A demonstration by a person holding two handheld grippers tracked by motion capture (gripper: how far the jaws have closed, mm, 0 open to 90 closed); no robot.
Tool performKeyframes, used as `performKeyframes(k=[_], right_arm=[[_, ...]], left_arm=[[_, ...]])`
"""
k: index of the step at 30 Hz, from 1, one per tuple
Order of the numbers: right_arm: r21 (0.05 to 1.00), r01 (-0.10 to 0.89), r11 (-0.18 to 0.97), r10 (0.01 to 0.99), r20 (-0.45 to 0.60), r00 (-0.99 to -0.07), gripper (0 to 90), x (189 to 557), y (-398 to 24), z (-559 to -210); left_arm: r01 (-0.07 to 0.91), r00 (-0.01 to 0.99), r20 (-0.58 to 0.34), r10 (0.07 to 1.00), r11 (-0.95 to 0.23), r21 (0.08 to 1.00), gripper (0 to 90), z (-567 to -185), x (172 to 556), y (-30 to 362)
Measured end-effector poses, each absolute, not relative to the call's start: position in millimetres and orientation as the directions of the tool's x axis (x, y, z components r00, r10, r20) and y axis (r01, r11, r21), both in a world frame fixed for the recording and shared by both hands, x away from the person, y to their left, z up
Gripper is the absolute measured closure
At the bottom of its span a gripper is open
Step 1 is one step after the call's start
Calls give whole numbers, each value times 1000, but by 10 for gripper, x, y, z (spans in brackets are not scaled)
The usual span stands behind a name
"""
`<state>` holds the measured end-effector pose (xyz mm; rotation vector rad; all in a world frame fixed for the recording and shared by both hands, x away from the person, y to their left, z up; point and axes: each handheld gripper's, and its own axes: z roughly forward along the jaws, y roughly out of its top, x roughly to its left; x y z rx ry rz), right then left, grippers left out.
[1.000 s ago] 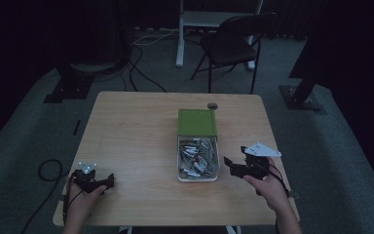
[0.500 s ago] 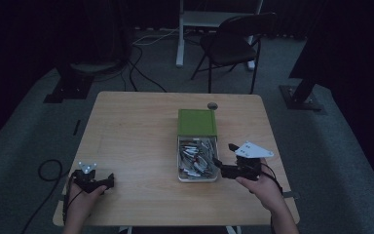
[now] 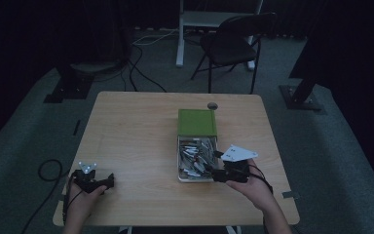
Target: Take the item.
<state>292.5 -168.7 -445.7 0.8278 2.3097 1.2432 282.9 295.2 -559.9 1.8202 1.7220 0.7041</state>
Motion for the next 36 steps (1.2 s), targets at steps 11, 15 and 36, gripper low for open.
performKeyframes(k=[11, 15, 36], right_arm=[[819, 285, 499, 622, -109, -775, 573, 2920, -1516, -4601], [801, 288, 525, 609, -117, -784, 592, 2923, -1434, -4698], [752, 351, 558, 657, -141, -741, 751, 3025, -1363, -4918]], left_arm=[[721, 51, 12, 999, -45, 691, 23, -5599, 2829, 2952], [721, 51, 12, 999, -45, 691, 22, -5599, 2829, 2952], [721, 51, 12, 999, -45, 691, 23, -5599, 2829, 2953]])
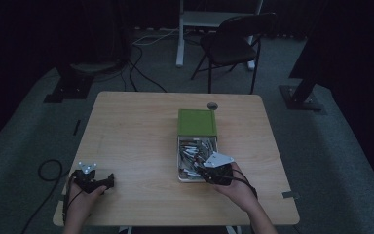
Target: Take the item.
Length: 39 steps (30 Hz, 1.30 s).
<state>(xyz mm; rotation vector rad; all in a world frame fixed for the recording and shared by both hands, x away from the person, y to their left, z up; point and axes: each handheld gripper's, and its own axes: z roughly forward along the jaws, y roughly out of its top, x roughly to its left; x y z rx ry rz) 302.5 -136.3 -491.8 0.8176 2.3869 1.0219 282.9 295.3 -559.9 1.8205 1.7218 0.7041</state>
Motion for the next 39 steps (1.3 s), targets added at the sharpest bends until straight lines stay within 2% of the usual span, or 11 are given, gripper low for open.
performKeyframes(k=[4, 11, 13, 19, 24, 28, 39], right_arm=[[749, 367, 551, 664, -128, -736, 802, 3030, -1360, -4903], [749, 426, 508, 698, -67, -713, 773, 3064, -1378, -4875], [740, 415, 530, 694, -98, -713, 756, 3068, -1362, -4884], [711, 378, 593, 671, -176, -720, 793, 3040, -1279, -4920], [708, 391, 588, 678, -168, -715, 809, 3036, -1250, -4949], [706, 397, 586, 699, -192, -689, 880, 3035, -1247, -4939], [736, 403, 543, 718, -158, -678, 899, 3025, -1344, -4809]], left_arm=[[721, 51, 12, 999, -45, 692, 23, -5599, 2829, 2953], [721, 51, 12, 999, -45, 691, 23, -5599, 2829, 2953], [721, 51, 12, 999, -45, 691, 23, -5599, 2829, 2953], [721, 51, 12, 999, -45, 691, 23, -5599, 2829, 2953], [721, 51, 12, 999, -45, 692, 22, -5599, 2829, 2953], [721, 51, 12, 999, -45, 692, 23, -5599, 2829, 2953], [721, 51, 12, 999, -45, 692, 22, -5599, 2830, 2953]])
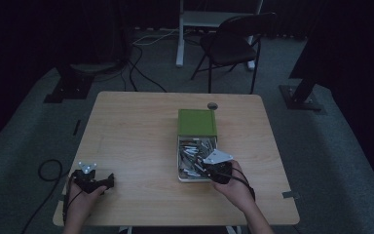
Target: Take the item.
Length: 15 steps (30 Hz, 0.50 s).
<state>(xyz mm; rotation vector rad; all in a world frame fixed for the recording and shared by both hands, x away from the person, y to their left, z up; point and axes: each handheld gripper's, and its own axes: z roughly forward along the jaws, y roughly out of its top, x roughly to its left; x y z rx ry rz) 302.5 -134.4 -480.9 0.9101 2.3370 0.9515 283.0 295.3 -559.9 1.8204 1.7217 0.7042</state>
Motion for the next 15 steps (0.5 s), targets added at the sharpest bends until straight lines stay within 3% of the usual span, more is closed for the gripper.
performKeyframes(k=[15], right_arm=[[793, 370, 483, 707, -104, -700, 900, 2975, -1377, -4482]], left_arm=[[721, 51, 12, 999, -45, 692, 23, -5599, 2830, 2952]])
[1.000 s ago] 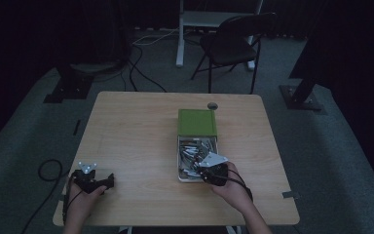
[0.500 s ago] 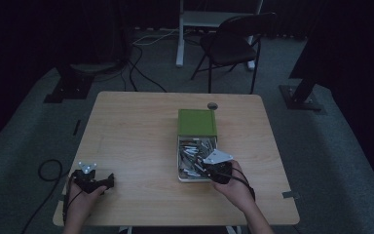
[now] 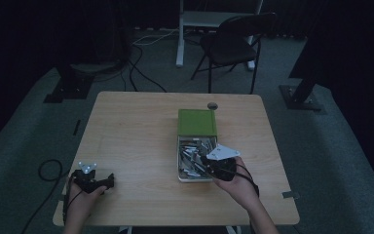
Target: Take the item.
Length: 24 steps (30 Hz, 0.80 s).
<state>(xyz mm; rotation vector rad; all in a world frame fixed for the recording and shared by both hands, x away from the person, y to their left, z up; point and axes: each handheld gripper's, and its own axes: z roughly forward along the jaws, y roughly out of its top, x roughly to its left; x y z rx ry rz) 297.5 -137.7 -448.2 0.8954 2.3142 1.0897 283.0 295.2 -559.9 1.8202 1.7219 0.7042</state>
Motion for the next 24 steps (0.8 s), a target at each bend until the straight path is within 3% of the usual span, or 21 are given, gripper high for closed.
performKeyframes(k=[24], right_arm=[[896, 334, 293, 798, -37, -602, 900, 3049, -1881, -3892]], left_arm=[[722, 51, 13, 999, -45, 691, 22, -5598, 2830, 2953]])
